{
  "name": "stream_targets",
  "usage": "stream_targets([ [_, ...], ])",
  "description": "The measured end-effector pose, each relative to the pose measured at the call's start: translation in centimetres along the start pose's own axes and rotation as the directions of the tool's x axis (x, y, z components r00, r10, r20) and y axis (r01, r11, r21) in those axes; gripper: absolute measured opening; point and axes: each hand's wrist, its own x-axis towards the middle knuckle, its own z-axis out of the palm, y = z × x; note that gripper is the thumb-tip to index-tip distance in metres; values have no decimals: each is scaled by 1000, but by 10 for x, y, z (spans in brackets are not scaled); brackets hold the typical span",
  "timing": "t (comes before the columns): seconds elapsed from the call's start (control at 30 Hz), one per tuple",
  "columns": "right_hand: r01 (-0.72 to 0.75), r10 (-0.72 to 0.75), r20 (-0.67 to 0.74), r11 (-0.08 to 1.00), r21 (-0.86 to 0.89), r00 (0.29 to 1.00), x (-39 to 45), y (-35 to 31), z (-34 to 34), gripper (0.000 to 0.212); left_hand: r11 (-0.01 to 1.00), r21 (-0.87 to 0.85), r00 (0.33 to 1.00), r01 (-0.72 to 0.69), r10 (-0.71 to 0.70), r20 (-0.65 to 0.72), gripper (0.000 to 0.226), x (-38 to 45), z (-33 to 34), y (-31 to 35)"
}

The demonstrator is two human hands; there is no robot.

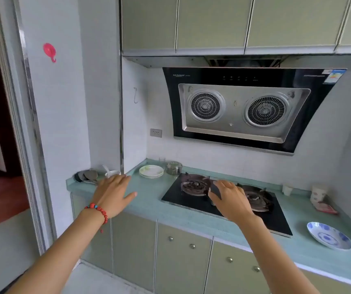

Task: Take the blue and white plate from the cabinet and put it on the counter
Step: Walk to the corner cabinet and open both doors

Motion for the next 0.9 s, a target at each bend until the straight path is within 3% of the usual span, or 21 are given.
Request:
stream_targets([
  [0.13, -7, 7, 8, 1000, -14, 1000, -28, 3, 20, 51, 999, -28, 998, -45, 43, -54, 55, -25, 18, 11],
  [0.43, -58, 59, 83, 998, -12, 995, -107, 12, 77, 51, 988, -106, 992, -112, 118, 54, 52, -104, 82, 38],
  [0.63, -148, 152, 167, 988, -35, 974, -164, 21, 110, 51, 979, -147, 973, -140, 164, 163, 48, -144, 113, 46],
  [0.9, -356, 360, 148, 933, -55, 921, -220, 38, 114, 50, 950, -183, 933, -253, 289, 212, 45, -155, 134, 58],
])
